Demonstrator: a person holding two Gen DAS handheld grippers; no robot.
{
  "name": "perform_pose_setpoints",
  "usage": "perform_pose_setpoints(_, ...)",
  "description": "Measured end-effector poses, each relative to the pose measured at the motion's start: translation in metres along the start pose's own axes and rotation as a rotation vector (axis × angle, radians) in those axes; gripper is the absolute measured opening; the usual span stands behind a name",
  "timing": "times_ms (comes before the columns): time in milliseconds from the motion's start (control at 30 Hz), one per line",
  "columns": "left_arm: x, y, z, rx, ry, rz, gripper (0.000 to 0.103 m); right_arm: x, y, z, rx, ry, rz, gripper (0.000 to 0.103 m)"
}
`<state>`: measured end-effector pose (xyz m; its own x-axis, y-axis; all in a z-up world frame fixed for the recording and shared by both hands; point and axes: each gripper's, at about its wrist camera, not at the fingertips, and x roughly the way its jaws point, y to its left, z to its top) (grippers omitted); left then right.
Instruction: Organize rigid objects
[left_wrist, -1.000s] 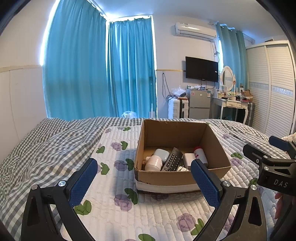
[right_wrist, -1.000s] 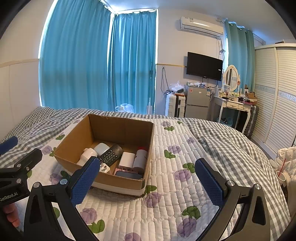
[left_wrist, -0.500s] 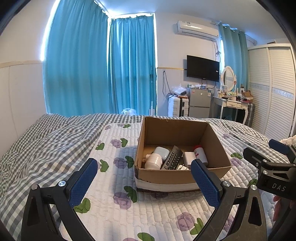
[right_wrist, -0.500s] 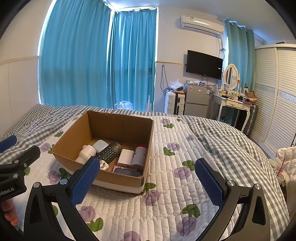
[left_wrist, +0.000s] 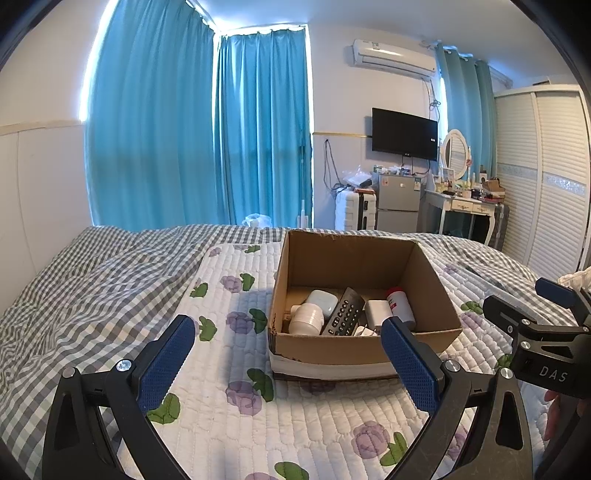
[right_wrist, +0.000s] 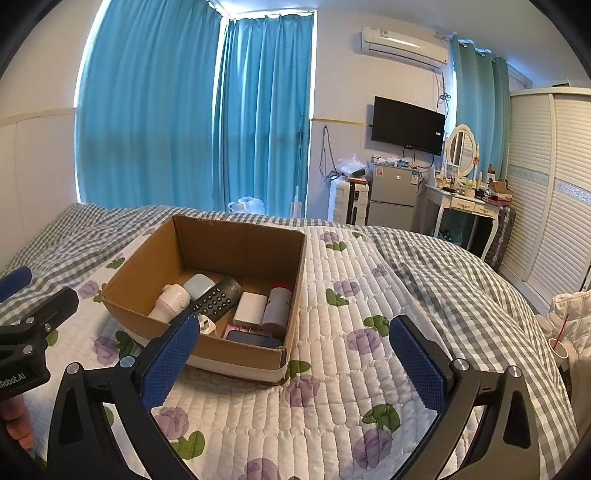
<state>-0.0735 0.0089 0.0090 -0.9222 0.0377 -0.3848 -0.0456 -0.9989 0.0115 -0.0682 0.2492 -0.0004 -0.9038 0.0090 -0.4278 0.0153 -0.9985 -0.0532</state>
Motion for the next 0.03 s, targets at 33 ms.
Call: perform_pose_setpoints(33,0.0003,-0.0002,-0.0002,0.0,0.001,0.001,0.103,0.0007,-0.0001,-0.0003,0.001,0.002,-0.001,0.103)
